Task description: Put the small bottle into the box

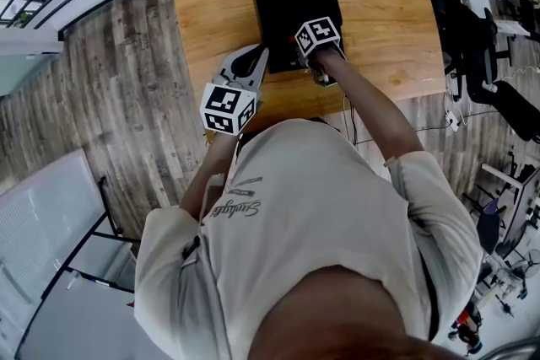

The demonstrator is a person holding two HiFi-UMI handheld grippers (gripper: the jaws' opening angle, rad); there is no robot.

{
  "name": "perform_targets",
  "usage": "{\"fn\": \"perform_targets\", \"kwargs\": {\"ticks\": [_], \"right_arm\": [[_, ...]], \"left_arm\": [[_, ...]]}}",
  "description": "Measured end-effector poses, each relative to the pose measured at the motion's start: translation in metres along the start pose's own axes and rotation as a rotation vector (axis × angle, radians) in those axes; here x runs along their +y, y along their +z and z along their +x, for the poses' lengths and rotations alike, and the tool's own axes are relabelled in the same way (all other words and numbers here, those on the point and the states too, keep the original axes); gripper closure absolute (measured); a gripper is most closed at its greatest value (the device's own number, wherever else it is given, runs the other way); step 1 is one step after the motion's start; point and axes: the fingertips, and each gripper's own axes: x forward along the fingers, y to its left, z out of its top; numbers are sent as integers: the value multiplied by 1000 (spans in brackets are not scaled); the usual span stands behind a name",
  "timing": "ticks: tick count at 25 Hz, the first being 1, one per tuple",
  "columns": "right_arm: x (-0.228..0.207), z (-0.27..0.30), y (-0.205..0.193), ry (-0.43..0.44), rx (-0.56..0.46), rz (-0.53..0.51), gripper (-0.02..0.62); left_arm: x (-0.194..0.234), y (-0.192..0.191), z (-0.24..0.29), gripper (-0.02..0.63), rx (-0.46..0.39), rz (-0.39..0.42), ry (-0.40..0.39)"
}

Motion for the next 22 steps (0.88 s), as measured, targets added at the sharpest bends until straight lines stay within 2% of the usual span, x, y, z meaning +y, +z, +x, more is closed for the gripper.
{"fn": "perform_targets", "kwargs": {"ticks": [5, 12, 16, 19, 22], "right_arm": [[6, -13, 1, 22, -48, -18, 344], [28, -52, -1, 100, -162, -110, 361], [41, -83, -10, 122, -253, -191, 459], [47, -108, -14, 121, -351, -250, 600], [62, -136, -16, 184, -451, -286, 601]], "left_arm": [[-1, 3, -10, 586, -7, 3, 29], [-3, 8, -20, 586, -20, 6, 70], [-7, 14, -24, 586, -28, 19, 79], [-10, 17, -26, 586, -22, 37, 83], [-10, 21, -29, 586, -24, 44, 96]]}}
